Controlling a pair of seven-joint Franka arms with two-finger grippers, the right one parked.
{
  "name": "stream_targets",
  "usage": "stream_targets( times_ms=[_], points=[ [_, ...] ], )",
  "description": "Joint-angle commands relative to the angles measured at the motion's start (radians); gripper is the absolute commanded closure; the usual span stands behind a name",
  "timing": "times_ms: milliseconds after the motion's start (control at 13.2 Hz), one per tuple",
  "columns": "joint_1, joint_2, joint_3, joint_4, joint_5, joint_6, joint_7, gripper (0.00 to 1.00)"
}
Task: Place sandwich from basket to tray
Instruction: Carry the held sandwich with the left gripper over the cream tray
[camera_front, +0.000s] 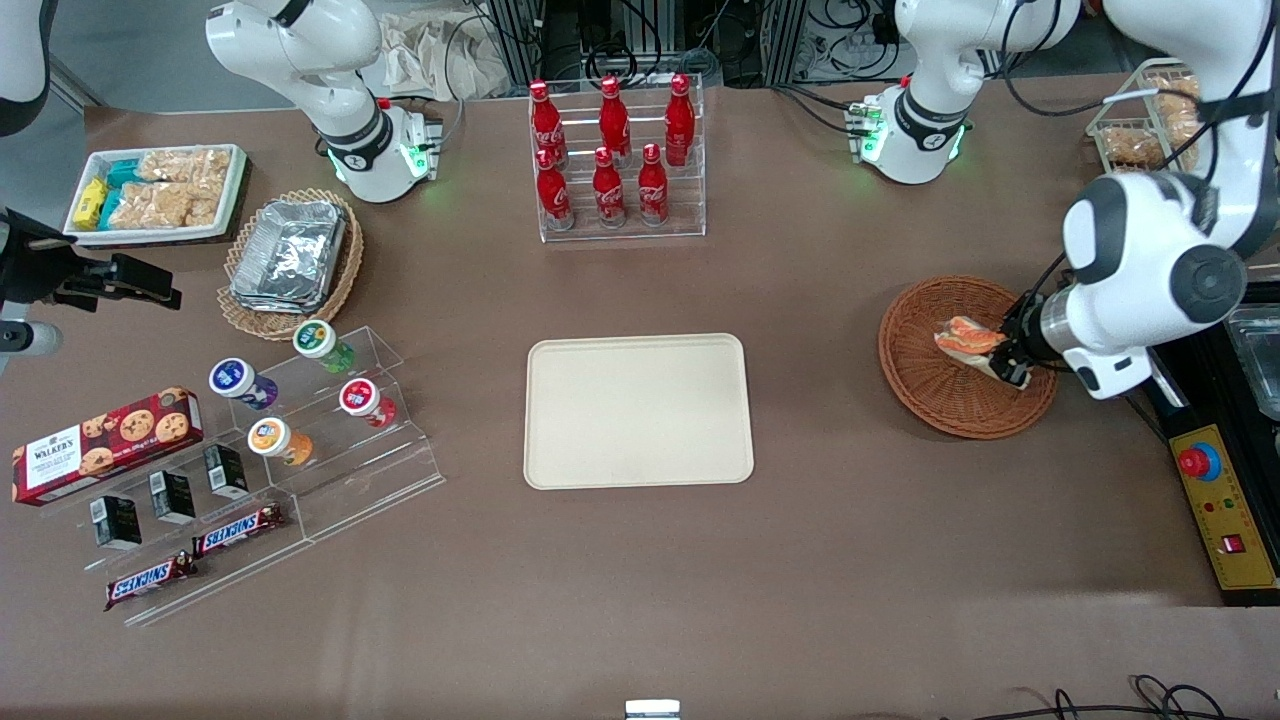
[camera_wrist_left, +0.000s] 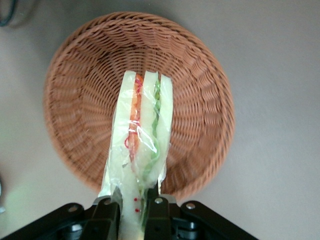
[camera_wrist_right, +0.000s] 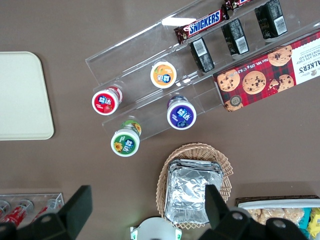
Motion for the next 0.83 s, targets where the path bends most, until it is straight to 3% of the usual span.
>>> stream_targets(
  times_ms=[0, 303, 759],
  points=[
    [-0.008, -0.043, -0.053, 0.113, 0.005, -0.136, 0.014, 1.0],
    [-0.008, -0.112, -0.133, 0.217, 0.007, -0.229, 0.263, 1.0],
    [-0.009, -0.123, -0.323, 0.284, 0.002, -0.129, 0.613, 1.0]
  ],
)
